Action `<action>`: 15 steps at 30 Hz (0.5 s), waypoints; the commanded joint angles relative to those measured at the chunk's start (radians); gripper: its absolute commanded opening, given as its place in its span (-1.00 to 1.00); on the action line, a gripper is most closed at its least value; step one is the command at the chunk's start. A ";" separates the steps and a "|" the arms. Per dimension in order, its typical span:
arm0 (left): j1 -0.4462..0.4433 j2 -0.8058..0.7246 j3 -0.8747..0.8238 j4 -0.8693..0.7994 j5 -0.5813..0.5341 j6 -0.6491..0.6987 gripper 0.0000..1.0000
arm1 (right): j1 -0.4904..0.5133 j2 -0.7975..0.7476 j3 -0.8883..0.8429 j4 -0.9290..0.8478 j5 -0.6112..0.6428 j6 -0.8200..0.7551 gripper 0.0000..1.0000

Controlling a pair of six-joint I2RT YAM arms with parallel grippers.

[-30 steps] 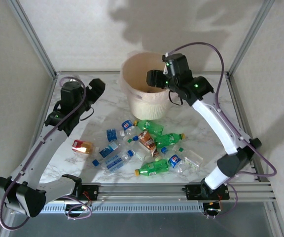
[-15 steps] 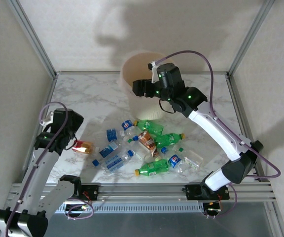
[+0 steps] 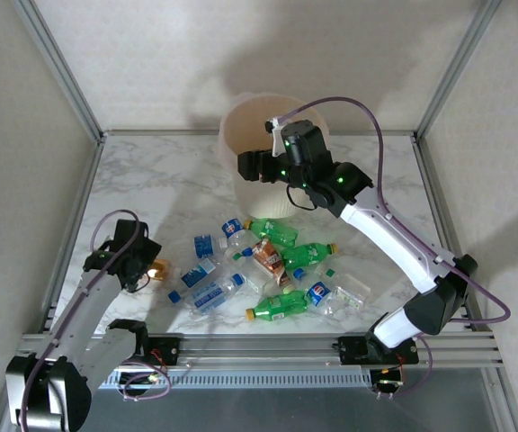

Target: Put the plastic bottles in the bin

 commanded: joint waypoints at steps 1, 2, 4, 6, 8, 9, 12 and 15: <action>0.016 0.018 -0.031 0.049 0.004 -0.034 0.78 | 0.009 0.007 0.003 0.036 -0.012 0.004 0.52; 0.016 0.026 -0.038 0.062 0.000 -0.037 0.78 | 0.009 0.010 0.005 0.037 -0.015 0.006 0.52; 0.018 0.043 -0.048 0.090 -0.003 -0.043 0.75 | 0.010 0.015 0.009 0.035 -0.019 0.008 0.51; 0.017 0.061 -0.054 0.117 -0.013 -0.040 0.74 | 0.011 0.018 0.010 0.031 -0.020 0.010 0.52; 0.017 0.086 -0.060 0.141 -0.027 -0.034 0.75 | 0.014 0.020 0.010 0.028 -0.025 0.009 0.52; 0.018 0.103 -0.064 0.156 -0.029 -0.030 0.74 | 0.015 0.020 0.010 0.026 -0.025 0.008 0.52; 0.019 0.148 -0.074 0.192 -0.023 -0.019 0.72 | 0.022 0.020 0.013 0.021 -0.025 0.007 0.52; 0.019 0.168 -0.083 0.217 -0.030 -0.013 0.69 | 0.026 0.020 0.014 0.018 -0.019 0.008 0.51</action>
